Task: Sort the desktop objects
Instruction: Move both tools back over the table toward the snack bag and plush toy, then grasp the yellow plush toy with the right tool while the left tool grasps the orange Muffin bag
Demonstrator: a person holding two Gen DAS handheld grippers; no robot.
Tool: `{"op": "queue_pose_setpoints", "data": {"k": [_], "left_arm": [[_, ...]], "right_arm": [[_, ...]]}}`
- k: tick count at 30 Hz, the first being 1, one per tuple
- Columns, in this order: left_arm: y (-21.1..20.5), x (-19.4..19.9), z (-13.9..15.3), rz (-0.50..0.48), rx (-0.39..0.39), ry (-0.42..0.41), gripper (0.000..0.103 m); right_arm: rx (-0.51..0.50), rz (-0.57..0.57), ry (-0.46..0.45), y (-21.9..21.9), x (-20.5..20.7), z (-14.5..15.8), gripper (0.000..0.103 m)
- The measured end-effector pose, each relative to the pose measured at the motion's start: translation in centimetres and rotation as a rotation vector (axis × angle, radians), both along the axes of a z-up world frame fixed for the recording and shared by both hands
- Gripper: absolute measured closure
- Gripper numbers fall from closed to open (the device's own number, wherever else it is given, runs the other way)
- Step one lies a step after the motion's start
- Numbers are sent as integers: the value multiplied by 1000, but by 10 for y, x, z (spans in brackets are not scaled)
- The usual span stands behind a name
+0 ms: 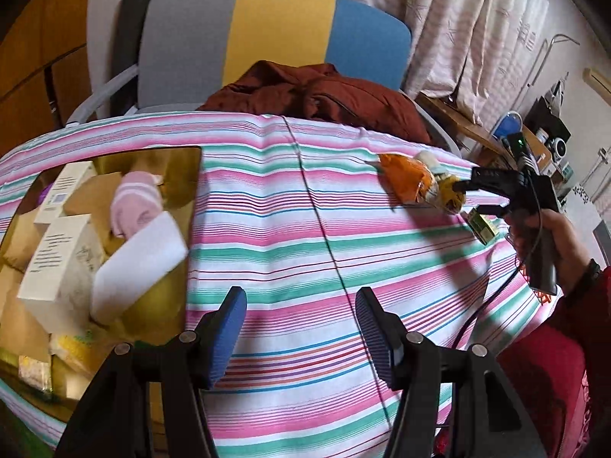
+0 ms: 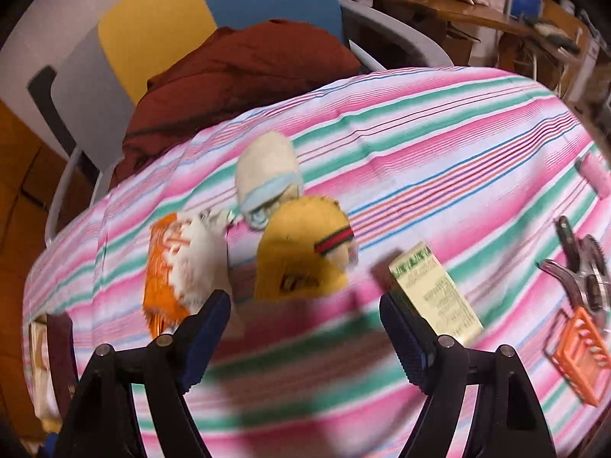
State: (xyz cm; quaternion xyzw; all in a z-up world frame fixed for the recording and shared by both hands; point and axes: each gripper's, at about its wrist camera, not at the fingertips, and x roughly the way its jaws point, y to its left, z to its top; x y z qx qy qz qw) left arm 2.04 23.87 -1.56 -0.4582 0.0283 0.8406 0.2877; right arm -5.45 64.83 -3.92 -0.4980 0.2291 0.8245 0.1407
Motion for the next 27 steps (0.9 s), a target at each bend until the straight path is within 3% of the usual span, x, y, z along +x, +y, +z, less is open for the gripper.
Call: {"op": "queue_pose_setpoints", "data": {"k": [7,9,11,17,22,27], "left_arm": [[32,-13,-13,-6,-28,-31,43],[46,-18,-14,-11,-32,-33,42],[59,-22,-13,-26,-26,-33,40],[113,-43,-6,-74,-3,-36,36],[175,-62,0,-139,20,-22,27],[232,-77,-4,-183,-47,-8,22]], "right_arm": [[-52,-29,0,14,-10,-17,22],[-61,-24,-8,17,-12,-21,31],[-87,-9,-39,17,-15,-28,49],[-110,-16,-51,15,-13,-28,62],[-95,-12,-67,15,-14,-27,63],[-90,-7,-81,17,-13,-28,63]]}}
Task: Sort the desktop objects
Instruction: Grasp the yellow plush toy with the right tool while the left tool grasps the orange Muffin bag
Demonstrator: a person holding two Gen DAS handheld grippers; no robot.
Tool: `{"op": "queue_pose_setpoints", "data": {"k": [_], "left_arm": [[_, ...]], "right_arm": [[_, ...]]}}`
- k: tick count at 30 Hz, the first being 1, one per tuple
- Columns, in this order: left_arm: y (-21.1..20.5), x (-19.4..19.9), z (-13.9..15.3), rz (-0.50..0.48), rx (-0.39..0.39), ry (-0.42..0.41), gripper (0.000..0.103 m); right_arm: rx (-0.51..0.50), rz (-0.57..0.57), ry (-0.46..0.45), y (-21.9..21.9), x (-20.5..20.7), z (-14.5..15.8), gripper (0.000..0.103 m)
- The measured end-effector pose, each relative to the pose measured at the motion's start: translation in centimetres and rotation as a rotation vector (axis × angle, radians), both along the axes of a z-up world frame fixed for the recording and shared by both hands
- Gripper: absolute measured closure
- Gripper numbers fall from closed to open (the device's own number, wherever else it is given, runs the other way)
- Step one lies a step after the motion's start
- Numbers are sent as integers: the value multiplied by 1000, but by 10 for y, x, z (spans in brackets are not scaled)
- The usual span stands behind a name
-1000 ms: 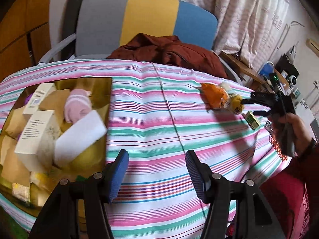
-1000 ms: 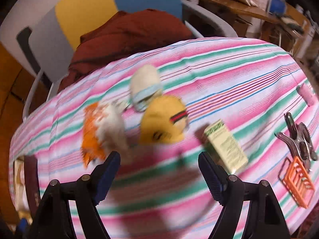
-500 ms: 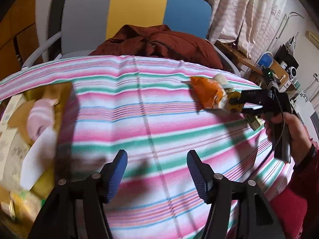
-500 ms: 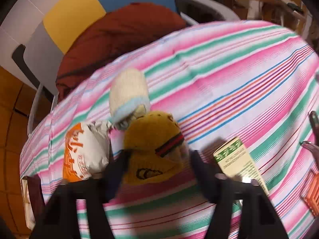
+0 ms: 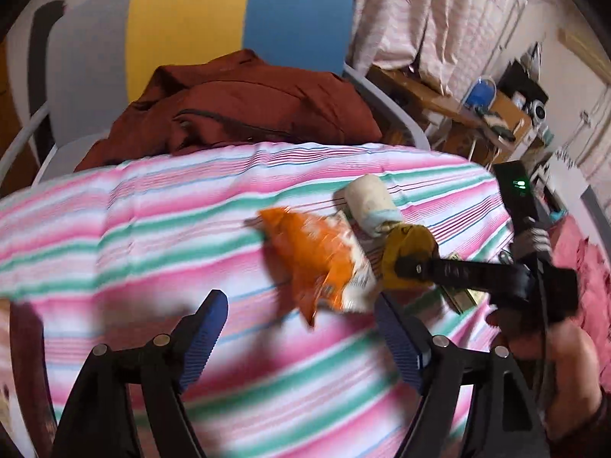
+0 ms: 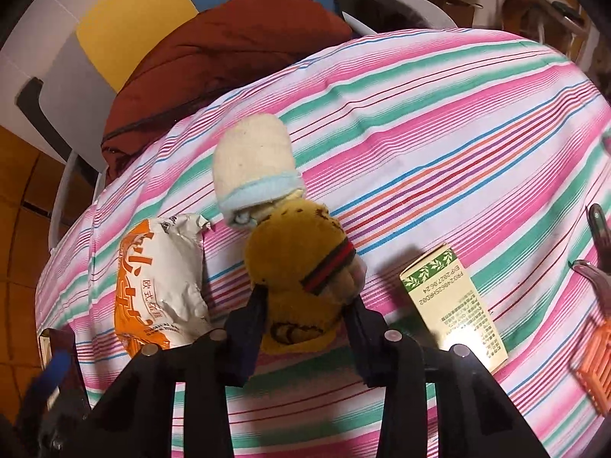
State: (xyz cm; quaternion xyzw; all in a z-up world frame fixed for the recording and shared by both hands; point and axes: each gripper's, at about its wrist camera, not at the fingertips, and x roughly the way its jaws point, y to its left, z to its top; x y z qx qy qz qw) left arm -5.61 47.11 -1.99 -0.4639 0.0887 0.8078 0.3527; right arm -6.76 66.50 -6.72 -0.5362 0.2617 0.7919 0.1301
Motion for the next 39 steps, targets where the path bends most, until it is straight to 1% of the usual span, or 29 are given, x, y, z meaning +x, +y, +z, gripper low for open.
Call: {"op": "queue_pose_setpoints", "data": {"k": [4,6,8,11,14,15,18,19,20,22,24,25,26,27,29,33,35,36,39], "left_arm": [[31,-8,-10,-30,-63,17,22],[39,-12,-14,-38,-74,-2,22],[47,-16,-17,-39,-69,-8,22],[60,-19,-21,-43,-104,19,21],[68,-20,-33,-55,-168,59,21],[67,-21,-37,-59,-164,53,21],[58,-27,-45,-50,-120,25,22],[53,-30,-48,-43,-99,6,25],[47,-33,-52,-39,-80,-23,34],[36,-37,-59,-40,-57,-66,36],[26,-35,-63,-33,-29,-76,39],[23,-33,-64,-37,-18,-75,40],[20,-28,-62,-47,-8,-59,45],[17,-25,-61,-59,-7,-40,46],[9,-15,-62,-71,-11,-4,46],[-20,1,-63,-69,42,32,48],[-38,11,-64,-58,66,66,49],[-44,15,-65,-48,80,71,49],[-70,19,-65,29,125,46,50]], "right_arm": [[-12,-21,-12,8,5,0,63],[-22,-32,-14,11,4,-1,63],[-37,-43,-19,13,5,-3,63],[-50,-54,-26,16,9,-3,63],[-57,-60,-31,18,12,-3,63],[-54,-57,-31,18,12,-3,63],[-43,-47,-32,15,9,-3,63],[-36,-42,-32,15,9,-3,63],[-30,-37,-33,14,8,-3,63],[-27,-33,-33,14,7,-3,63],[-28,-33,-30,14,7,-3,63],[-29,-33,-29,14,7,-4,63],[-27,-31,-28,13,7,-4,63],[-25,-29,-27,13,6,-4,63],[-27,-22,-16,12,7,-2,64],[9,18,-10,4,4,2,66],[22,40,-7,-1,3,3,67],[24,45,-7,-2,3,4,68],[6,56,3,-4,2,3,68]]}}
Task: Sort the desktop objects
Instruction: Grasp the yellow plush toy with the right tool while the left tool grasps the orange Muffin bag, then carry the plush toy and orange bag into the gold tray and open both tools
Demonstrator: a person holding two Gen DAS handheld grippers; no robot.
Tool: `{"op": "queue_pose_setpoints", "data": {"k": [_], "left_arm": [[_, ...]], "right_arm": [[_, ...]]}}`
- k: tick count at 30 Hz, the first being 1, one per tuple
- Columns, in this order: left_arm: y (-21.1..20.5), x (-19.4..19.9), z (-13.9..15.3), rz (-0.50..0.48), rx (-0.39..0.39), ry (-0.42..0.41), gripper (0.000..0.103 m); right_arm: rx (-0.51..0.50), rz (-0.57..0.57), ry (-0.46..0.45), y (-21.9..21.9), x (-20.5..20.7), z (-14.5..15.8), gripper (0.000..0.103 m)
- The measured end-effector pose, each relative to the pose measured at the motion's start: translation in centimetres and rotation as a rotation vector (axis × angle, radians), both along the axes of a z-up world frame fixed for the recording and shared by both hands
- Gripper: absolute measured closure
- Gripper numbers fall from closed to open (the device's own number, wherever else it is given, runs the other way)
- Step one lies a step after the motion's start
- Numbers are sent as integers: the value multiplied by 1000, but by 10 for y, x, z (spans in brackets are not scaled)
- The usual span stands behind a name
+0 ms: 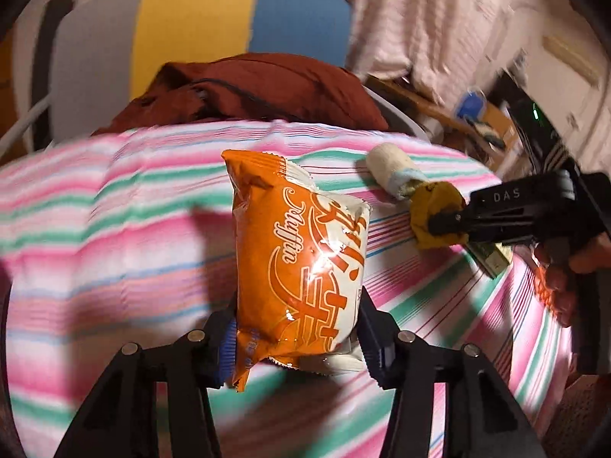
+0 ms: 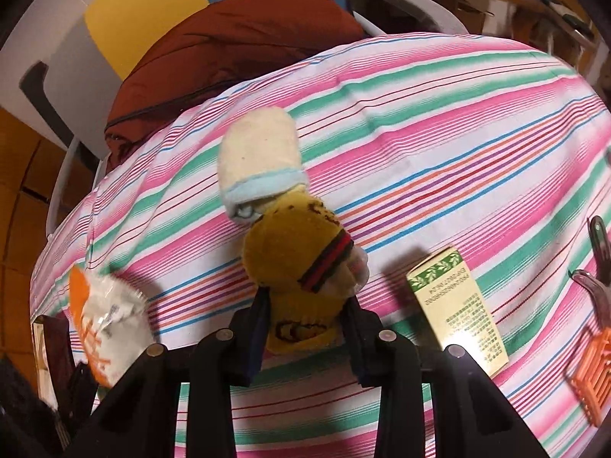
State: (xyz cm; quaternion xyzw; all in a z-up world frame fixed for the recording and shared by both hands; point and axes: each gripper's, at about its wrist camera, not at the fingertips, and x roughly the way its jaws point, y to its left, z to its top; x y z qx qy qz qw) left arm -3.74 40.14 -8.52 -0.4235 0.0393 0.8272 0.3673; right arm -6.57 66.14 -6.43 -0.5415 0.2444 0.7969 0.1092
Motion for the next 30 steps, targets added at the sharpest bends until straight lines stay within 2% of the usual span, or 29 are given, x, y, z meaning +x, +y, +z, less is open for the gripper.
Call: {"op": "queue_pose_setpoints", "data": {"k": [7,12,17,19,26,30], "left_arm": [[-40,21,2,29,40,9,50],[-70,34,0,50,79,3,50],[-88,50,0,26,67,40,50],[-97,56,0,23,73,47,50],[-130,75,0,33,107,63,50],[-156,88,8,25,175,-10,50]], "right_arm": [[-176,61,37,-17,2,-4,69],[-180,168,22,-48,3,-5,69],[-184,274,61,-73,5,1,69],[-170,315,77,-82,7,8,69],[-220,421,129,-140,12,36,69],[-276,479,167,-187,18,51,69]]}}
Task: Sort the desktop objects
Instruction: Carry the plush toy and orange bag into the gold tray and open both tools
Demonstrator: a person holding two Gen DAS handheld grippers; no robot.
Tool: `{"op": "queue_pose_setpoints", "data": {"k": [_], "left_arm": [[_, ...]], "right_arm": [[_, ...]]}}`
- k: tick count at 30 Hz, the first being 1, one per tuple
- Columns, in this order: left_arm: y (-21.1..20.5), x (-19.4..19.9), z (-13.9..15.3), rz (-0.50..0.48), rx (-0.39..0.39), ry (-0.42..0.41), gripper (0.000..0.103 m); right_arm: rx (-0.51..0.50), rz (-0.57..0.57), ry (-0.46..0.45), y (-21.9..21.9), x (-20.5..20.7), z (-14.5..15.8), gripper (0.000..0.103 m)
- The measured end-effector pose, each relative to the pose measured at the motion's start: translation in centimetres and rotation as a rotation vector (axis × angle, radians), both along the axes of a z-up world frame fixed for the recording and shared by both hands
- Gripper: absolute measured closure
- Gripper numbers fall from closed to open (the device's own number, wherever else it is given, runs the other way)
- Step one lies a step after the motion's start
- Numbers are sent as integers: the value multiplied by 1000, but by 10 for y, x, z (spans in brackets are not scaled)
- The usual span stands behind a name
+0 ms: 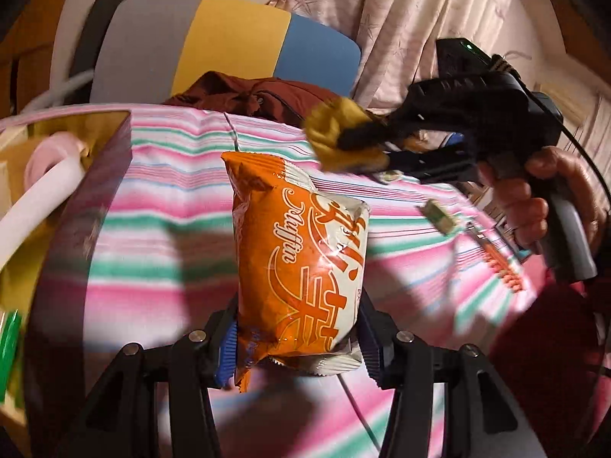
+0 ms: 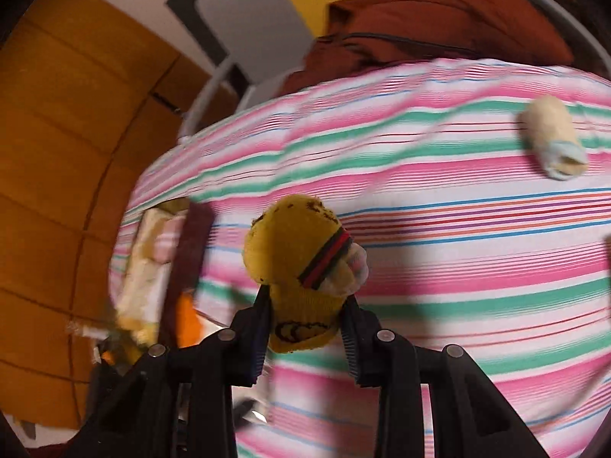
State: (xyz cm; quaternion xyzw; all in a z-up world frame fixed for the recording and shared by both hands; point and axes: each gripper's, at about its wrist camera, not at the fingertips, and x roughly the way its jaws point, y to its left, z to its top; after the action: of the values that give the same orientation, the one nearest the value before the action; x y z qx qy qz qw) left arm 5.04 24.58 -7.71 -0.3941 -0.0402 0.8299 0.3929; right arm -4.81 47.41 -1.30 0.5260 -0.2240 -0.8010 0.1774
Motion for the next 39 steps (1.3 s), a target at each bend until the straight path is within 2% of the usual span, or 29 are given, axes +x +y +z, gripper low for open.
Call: {"op": "queue_pose_setpoints", "data": {"k": [4,7,12,17,19,20,21,23,27,31,34,35,36,37,38,39], "left_arm": [[-30,13,20,-7,47,10,50],[-62,20,41,24,93,18,50],[-115,13,65,137,105,63,50],[-153,-12,54,220,20,9,49],[-158,-24,45,211,-54,-29,49],[-160,-27,41,223,-88,-29,48],[-161,-28,38,243,-127,-23,43],[-166,-30,36,271,-184,-19,41],[-181,-21,45,312,-119,0,39],[-194,-5,50,348,-87,58,39],[-210,-5,51,376,-35,50,40],[-210,-8,49,400,-53,46,44],[-211,-11,45,418,-87,34,52],[-211,-15,41,420,-106,16,55],[-209,-21,35,422,-114,-17,57],[-210,-24,33,427,-111,-22,62]], "right_arm": [[-26,61,38,-42,7,18,69],[-38,114,69,-76,11,33,69],[-23,201,88,-134,13,45,69],[6,270,71,-181,11,37,68],[33,286,63,-200,8,29,66],[61,285,59,-208,6,25,61],[96,294,58,-218,4,19,58],[124,300,54,-227,2,13,54],[117,301,42,-233,3,7,50],[165,282,69,-231,11,12,50],[171,267,82,-228,13,15,50],[168,272,88,-228,14,16,50],[169,281,93,-229,14,17,50],[180,300,98,-234,15,17,54],[186,316,99,-238,15,16,63],[185,332,96,-242,14,14,66]]}}
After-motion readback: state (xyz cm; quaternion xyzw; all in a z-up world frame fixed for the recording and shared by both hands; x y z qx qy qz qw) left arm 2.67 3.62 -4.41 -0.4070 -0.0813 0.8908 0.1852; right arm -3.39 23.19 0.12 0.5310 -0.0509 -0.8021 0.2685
